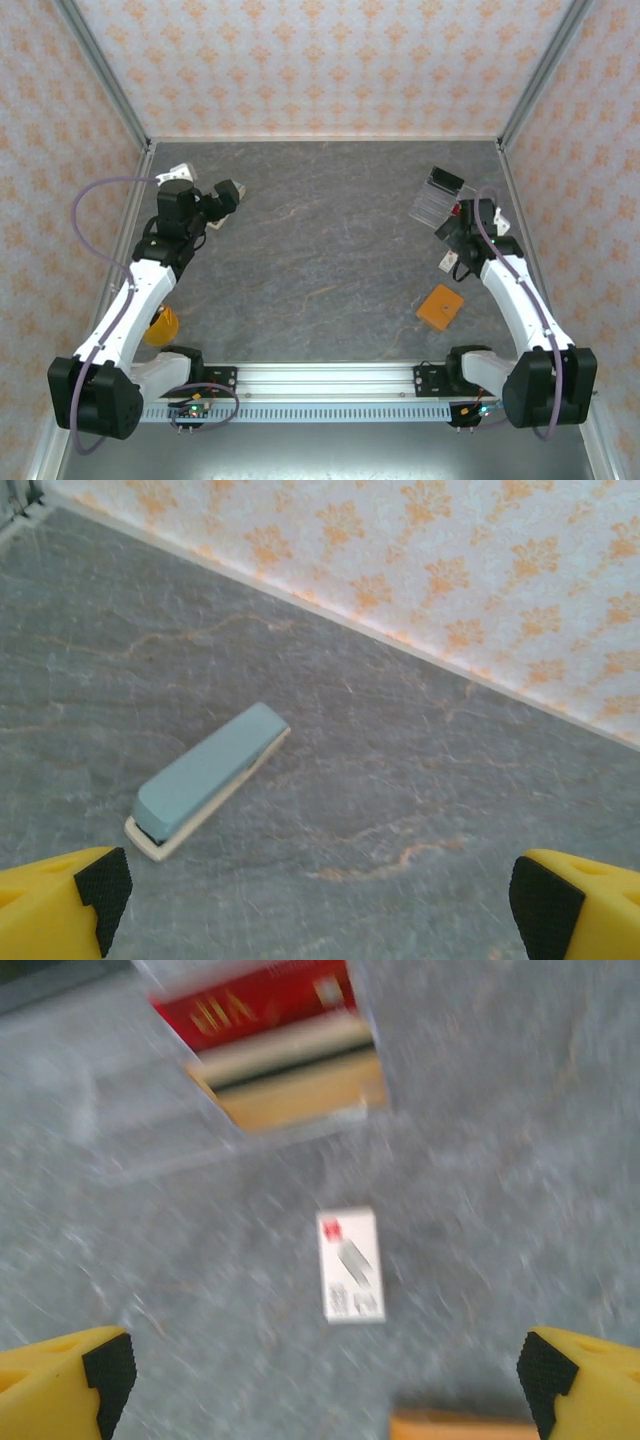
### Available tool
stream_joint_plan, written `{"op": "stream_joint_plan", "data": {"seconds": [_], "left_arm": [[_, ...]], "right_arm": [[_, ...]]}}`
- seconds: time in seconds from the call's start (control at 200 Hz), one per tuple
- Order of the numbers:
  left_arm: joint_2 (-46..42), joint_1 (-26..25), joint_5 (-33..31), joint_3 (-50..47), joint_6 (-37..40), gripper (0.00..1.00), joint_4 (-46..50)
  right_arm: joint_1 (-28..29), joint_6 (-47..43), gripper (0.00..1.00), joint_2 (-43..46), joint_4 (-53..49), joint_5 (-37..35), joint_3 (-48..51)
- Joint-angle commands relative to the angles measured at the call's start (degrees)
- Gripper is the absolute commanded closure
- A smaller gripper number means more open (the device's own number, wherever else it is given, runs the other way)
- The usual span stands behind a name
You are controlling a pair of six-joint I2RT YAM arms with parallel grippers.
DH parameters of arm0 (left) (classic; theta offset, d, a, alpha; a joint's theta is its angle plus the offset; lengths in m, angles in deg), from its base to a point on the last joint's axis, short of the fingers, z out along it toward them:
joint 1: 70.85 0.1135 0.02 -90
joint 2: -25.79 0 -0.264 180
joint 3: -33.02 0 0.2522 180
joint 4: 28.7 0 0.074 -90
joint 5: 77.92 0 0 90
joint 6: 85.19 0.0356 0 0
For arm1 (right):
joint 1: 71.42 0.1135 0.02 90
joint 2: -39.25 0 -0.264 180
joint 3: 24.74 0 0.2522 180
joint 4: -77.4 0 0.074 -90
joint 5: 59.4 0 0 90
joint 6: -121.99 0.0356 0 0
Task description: Take the credit cards out of the card holder
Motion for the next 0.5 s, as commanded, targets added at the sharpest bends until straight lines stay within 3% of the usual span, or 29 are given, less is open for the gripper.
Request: {"op": "stream_joint_plan", "data": {"seconds": [0.0,0.235,0.495], "left_arm": [[-0.75,-0.19,3.07,2.69,-2.17,0.00,9.84],[1.07,-0.17,5.11,2.74,-0.89,0.00,9.09],[2.69,-0.20,5.94,2.52,-0.67,0.00,8.47]], "right_arm": [[0.55,5.23,0.00,1.32,-8.72,5.84,4.30],[6.06,10.09,0.01,0.90,-7.15,7.51,9.17],[7.20,10.70,0.07,-3.62,-2.71,10.70,11.10]]}}
